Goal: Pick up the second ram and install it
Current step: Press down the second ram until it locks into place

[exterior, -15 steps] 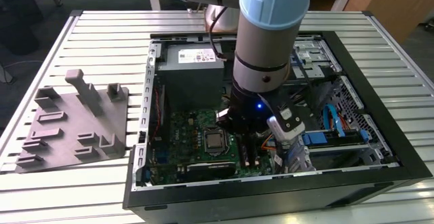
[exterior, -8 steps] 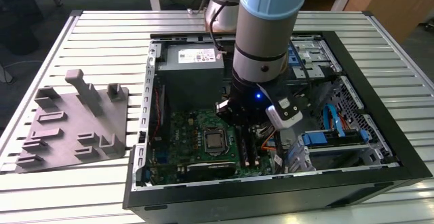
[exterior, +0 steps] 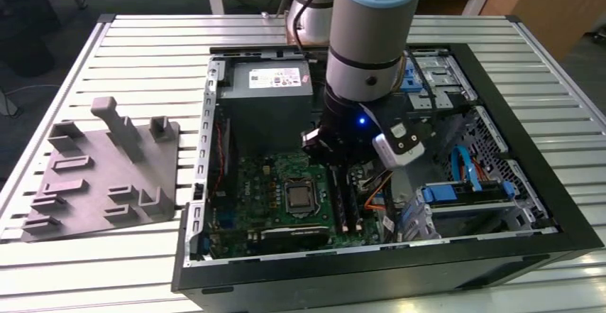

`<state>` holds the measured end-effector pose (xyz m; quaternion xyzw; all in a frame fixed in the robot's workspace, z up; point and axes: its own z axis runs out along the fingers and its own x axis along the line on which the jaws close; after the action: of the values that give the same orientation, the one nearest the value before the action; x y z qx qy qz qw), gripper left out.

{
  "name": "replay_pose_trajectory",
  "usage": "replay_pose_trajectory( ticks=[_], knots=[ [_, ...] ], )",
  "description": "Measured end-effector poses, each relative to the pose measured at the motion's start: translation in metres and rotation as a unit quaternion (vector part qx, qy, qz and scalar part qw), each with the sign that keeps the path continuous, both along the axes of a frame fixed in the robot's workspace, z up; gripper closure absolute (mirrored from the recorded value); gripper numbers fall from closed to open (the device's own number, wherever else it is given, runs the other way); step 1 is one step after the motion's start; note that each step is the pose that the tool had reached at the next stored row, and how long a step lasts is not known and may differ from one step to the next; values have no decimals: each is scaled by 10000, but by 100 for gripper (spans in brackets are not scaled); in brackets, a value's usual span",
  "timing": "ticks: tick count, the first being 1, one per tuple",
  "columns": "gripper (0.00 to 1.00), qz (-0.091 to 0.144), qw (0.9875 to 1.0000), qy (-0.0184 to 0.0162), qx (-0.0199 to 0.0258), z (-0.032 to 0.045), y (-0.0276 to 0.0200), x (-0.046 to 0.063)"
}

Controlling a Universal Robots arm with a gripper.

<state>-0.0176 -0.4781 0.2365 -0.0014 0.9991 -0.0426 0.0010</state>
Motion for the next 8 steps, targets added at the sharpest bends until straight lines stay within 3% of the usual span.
replay_pose_trajectory(
  ticks=[2, 8],
  knots=[
    [90, -1, 10000, 0, 0, 68, 1, -1],
    [90, -1, 10000, 0, 1, 74, 1, -1]
  ],
)
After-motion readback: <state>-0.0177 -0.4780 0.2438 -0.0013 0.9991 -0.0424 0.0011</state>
